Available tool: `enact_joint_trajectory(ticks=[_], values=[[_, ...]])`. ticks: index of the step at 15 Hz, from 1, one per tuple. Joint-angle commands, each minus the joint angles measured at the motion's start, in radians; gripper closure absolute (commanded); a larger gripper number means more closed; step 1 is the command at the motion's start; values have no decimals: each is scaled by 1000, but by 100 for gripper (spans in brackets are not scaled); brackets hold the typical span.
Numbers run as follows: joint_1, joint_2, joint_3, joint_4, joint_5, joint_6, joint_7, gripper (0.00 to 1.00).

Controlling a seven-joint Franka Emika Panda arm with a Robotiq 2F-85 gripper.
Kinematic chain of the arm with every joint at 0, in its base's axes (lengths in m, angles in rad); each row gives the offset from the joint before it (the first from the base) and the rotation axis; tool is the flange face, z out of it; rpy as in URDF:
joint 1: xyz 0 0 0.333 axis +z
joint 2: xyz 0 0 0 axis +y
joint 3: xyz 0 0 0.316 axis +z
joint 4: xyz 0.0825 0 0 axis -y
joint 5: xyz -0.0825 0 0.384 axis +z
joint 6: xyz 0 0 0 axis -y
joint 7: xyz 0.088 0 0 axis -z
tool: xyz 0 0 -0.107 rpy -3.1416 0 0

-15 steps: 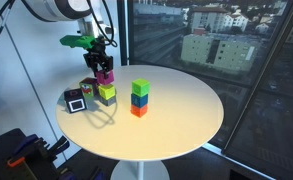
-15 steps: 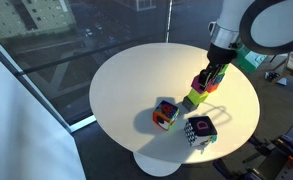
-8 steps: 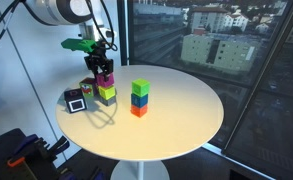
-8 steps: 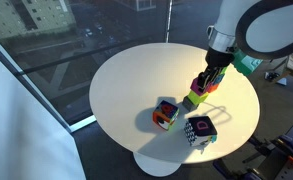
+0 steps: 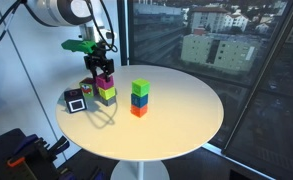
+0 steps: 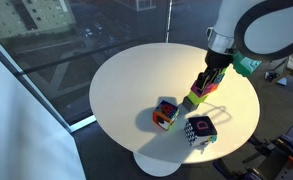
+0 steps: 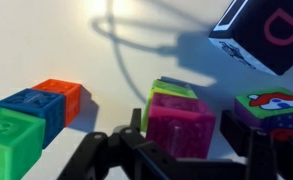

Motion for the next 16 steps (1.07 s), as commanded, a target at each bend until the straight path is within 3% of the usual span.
enact_joint_trajectory(ticks=[1,8,16], values=[[1,-5,-1,8,7,5,15,0],[-6,-53,-6,16,51,-26,-7,0],[-43,-101,-40,32,-2,-59,27,0]])
